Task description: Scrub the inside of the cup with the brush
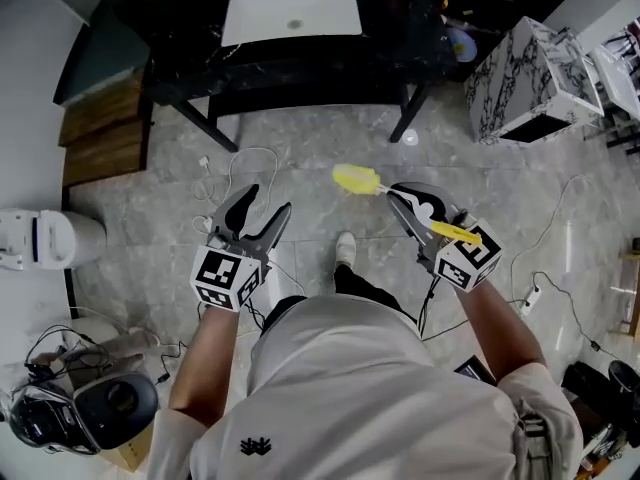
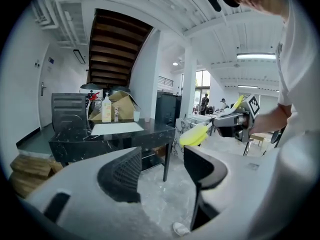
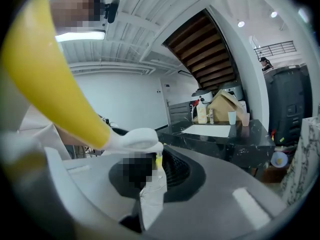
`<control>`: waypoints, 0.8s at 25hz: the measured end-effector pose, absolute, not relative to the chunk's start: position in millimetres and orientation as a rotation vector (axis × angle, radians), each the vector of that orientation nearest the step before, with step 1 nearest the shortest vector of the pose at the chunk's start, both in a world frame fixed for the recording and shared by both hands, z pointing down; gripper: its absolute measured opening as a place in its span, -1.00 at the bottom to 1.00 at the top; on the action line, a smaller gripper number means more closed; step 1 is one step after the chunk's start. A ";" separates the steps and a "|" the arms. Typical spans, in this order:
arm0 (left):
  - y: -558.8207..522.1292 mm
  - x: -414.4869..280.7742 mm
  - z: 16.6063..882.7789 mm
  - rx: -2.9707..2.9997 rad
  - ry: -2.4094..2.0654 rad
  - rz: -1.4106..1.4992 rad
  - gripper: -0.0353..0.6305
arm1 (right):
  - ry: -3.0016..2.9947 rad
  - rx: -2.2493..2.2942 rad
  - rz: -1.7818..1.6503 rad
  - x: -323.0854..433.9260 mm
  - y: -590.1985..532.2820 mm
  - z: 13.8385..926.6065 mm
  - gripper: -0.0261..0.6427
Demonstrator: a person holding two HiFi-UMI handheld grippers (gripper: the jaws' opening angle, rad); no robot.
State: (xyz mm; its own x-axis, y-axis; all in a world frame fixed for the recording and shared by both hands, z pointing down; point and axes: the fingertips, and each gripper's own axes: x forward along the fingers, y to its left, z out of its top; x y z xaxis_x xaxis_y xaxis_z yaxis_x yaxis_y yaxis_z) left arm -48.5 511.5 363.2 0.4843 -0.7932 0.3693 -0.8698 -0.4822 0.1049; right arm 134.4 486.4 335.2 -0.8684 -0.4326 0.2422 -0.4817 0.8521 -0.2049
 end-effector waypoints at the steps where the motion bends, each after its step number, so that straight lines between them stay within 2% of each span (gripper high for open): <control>1: 493.2 -46.1 363.5 2.453 -1.421 0.398 -0.14 | -2.841 0.705 0.387 136.7 468.5 337.6 -0.78; 14: 319.0 -41.4 376.3 2.504 -1.338 0.371 -0.15 | -2.804 0.791 0.385 134.0 303.6 343.5 -0.78; 20: 214.4 -60.3 383.9 2.571 -1.219 0.377 0.01 | -2.741 0.903 0.384 111.6 235.9 344.8 -0.77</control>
